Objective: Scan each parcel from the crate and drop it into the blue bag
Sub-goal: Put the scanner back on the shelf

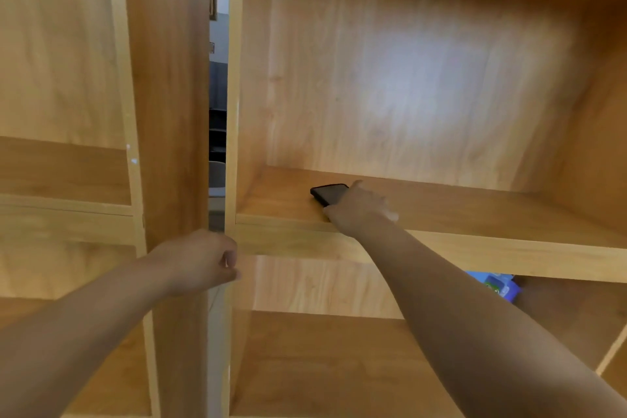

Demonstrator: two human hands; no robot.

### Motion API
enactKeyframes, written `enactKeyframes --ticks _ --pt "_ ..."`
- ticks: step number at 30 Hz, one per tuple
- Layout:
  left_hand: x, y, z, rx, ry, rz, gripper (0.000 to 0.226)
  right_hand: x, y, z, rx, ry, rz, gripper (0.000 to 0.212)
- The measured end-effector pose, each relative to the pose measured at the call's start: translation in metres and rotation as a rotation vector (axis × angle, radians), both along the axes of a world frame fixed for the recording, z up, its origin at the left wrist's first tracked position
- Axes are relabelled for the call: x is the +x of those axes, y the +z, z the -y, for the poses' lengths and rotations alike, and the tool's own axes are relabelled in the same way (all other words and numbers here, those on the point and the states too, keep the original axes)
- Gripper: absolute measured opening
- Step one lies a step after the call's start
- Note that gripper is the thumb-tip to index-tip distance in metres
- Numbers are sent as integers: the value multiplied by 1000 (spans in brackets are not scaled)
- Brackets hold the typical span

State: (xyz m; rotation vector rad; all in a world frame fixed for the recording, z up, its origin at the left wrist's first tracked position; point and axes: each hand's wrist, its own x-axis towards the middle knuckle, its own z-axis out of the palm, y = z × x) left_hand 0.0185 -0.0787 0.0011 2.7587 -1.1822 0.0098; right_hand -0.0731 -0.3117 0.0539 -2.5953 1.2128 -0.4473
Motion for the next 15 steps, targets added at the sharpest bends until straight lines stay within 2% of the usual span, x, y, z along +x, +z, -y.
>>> enactKeyframes --ticks 3,4,6,8,11,13,15 --pt "0 -4 5 19 -5 -5 22 -10 9 6 212 190 -46 81" --pt "-1 -5 7 27 -6 -4 21 -15 13 8 267 266 -64 75" --pt "-2 -6 9 37 -4 -1 19 -22 17 16 291 352 -71 47" --pt "-3 -6 11 38 -3 5 18 -25 16 23 274 377 -30 37" --pt "-7 -4 13 46 -3 17 16 -20 7 28 219 387 64 55" --pt "-9 -3 13 62 2 16 16 -11 -4 24 102 333 76 81" --pt "-10 -4 11 82 14 18 21 0 -14 19 -48 231 49 95"
